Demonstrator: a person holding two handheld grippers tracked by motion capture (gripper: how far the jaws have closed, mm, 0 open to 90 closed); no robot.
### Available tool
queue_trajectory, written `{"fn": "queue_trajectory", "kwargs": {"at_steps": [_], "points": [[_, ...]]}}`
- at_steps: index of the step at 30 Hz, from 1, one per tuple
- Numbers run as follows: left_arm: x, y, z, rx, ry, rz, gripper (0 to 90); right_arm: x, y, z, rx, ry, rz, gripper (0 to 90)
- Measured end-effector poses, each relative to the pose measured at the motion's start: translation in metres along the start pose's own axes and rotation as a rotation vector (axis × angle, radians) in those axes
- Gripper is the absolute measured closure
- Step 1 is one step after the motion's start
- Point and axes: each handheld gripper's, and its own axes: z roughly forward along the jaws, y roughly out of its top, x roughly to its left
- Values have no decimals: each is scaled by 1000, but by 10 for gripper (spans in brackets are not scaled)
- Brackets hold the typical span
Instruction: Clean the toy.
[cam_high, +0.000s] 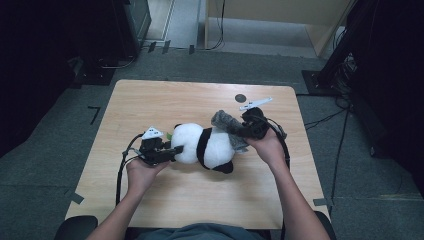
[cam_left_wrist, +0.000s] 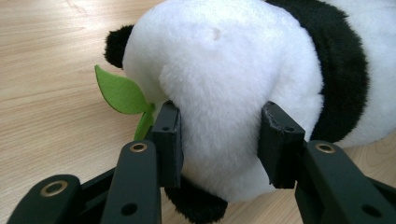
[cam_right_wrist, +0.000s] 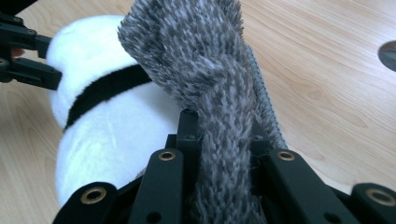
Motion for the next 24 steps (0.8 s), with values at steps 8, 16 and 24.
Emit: {"fn": "queue_trajectory", "kwargs": {"at_steps": [8,16,24], "points": [[0,-1,-1,-9,-1,-7,563,5,10,-13,-35,-8,2,765],[1,-2,-1,-24,-11,-7,562,42,37,-2,-78,38,-85,764],[-1,-2,-1,-29,-7,0,564,72,61,34,-45,83,-133,764]]}}
